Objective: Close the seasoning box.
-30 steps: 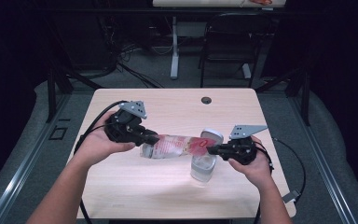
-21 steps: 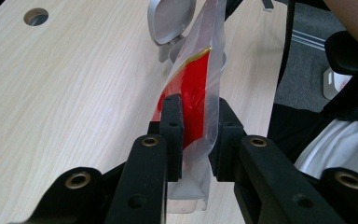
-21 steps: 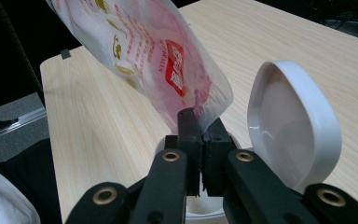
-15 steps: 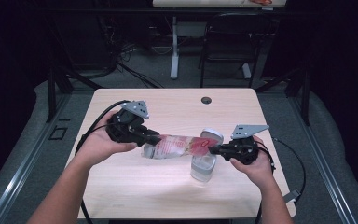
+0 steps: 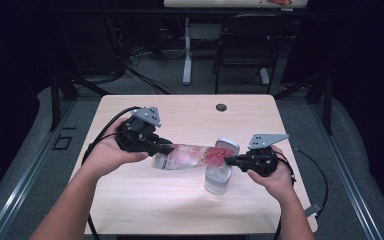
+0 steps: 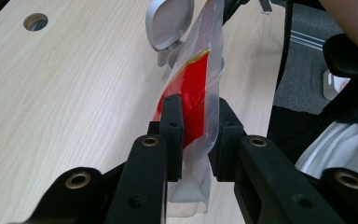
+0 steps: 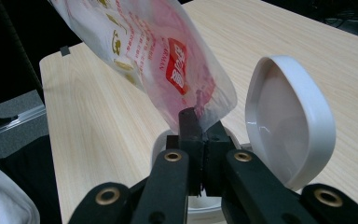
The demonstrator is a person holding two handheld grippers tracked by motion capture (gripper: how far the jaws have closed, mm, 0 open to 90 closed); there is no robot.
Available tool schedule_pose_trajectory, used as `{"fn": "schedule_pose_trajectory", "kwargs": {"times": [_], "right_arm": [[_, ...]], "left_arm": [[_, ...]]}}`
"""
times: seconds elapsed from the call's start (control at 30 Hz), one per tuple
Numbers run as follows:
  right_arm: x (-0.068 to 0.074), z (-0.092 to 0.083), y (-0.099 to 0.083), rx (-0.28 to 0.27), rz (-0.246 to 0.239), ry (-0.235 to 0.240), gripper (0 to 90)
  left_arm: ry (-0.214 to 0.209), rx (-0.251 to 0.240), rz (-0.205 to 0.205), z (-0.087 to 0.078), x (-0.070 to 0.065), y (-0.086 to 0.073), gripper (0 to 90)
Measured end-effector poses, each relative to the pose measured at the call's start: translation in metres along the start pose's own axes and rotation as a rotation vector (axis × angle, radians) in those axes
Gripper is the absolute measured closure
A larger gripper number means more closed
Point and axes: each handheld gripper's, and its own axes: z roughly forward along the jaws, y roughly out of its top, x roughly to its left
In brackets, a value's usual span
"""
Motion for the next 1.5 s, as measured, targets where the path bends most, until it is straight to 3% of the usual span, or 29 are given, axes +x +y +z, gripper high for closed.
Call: {"fn": "schedule_pose_trajectory", "kwargs": {"times": [0.2, 0.4, 1.5], "right_arm": [[0.0034, -0.0050, 0.0039, -0.005, -0.013, -0.002, 89.9], [0.0012, -0.0024, 0.0008, 0.014, -0.004, 0.008, 89.8], [-0.0038, -0.0025, -0.0026, 0.011, 0.012, 0.006, 90.0]], "left_arm": [[-0.007, -0.010, -0.004, -0.0034, -0.0008, 0.0000, 78.5], [-0.006, -0.001, -0.002, 0.0002, -0.0026, 0.0006, 78.3], [-0.010, -0.012, -0.015, 0.0023, 0.0015, 0.0067, 77.4]]}}
